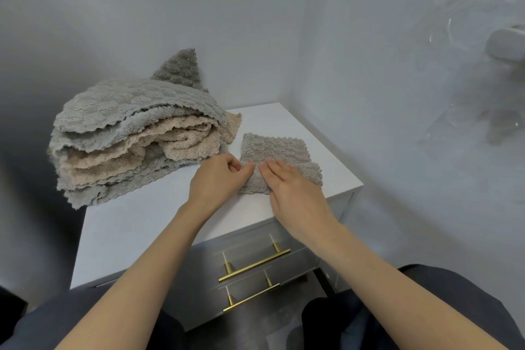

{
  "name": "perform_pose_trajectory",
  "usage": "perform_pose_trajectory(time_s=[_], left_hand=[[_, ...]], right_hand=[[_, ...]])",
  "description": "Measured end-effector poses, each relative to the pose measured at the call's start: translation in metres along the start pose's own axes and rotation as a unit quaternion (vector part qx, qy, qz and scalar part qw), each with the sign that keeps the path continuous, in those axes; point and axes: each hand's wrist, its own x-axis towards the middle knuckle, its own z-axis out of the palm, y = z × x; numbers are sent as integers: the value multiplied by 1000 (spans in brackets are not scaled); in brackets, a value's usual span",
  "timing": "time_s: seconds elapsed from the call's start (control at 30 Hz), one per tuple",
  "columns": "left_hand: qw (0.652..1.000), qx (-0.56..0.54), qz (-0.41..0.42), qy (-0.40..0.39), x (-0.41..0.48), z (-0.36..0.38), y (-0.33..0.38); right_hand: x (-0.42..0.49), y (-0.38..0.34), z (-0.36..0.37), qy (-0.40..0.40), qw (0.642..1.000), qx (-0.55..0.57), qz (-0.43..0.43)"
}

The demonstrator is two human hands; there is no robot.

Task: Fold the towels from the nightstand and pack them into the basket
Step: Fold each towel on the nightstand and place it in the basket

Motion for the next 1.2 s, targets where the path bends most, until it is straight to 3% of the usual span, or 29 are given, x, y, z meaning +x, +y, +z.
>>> perform_pose_trajectory(time_s=[0.43, 0.6, 0.7, 0.83, 0.97, 1.2], left_hand=[[998, 55, 35, 22, -6, -1, 3], [966, 76, 241, 55, -15, -8, 3], [935, 123, 332, 23, -16, -15, 2], [926, 182, 328, -38, -20, -20, -4], [920, 189, 340, -41, -21, -20, -4], [955, 108, 272, -53, -18, -16, -5]], right_hand=[[-18, 32, -8, -25, 996, -32, 74], [-16, 37, -8, -39, 996, -56, 61], [-15, 43, -10, -57, 996, -46, 51], [-15, 46, -11, -66, 996, -45, 39], [-16, 48, -11, -56, 997, -35, 30], [-19, 56, -13, 3, 1000, 2, -2]])
